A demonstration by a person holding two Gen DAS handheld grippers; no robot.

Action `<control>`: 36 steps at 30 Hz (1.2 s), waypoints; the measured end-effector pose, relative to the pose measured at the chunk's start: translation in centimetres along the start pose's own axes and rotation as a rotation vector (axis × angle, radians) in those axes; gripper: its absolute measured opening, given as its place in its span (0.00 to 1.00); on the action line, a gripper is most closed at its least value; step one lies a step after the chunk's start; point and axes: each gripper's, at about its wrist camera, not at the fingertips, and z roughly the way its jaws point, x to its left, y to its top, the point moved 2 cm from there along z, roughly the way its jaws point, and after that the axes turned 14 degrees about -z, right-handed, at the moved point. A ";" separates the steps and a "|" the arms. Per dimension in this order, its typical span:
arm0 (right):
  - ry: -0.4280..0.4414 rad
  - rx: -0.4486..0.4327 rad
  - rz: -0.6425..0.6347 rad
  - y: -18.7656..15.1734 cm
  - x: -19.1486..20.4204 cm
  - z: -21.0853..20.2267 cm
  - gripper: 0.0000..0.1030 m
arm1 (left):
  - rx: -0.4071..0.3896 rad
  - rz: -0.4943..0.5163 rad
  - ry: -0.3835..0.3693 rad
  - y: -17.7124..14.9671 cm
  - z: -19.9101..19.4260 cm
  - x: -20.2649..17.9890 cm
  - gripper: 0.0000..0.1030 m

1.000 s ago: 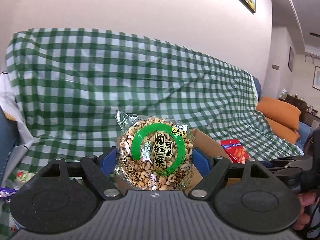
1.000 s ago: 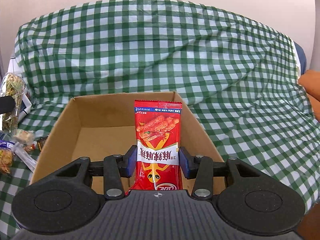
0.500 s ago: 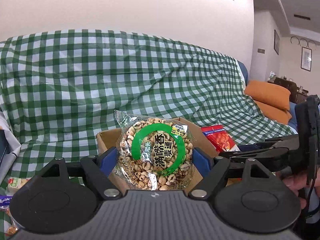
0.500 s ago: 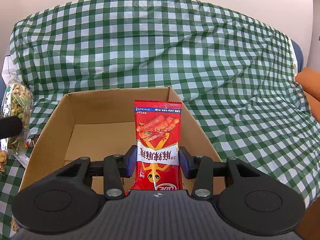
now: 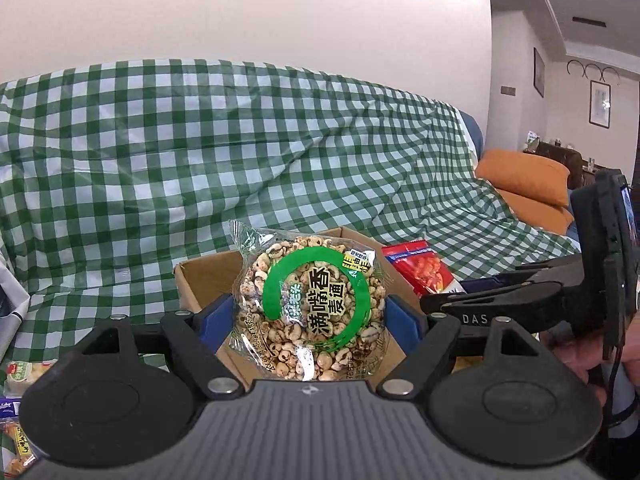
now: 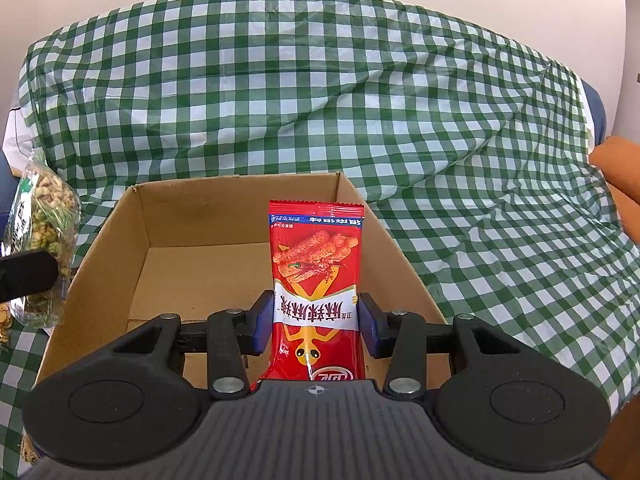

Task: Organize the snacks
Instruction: 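Carry the peanut bag and red packet over the cardboard box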

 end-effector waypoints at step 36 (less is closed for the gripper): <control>0.005 0.005 0.009 0.1 -0.5 0.1 0.45 | 0.018 0.039 -0.048 -0.3 0.3 -0.8 0.82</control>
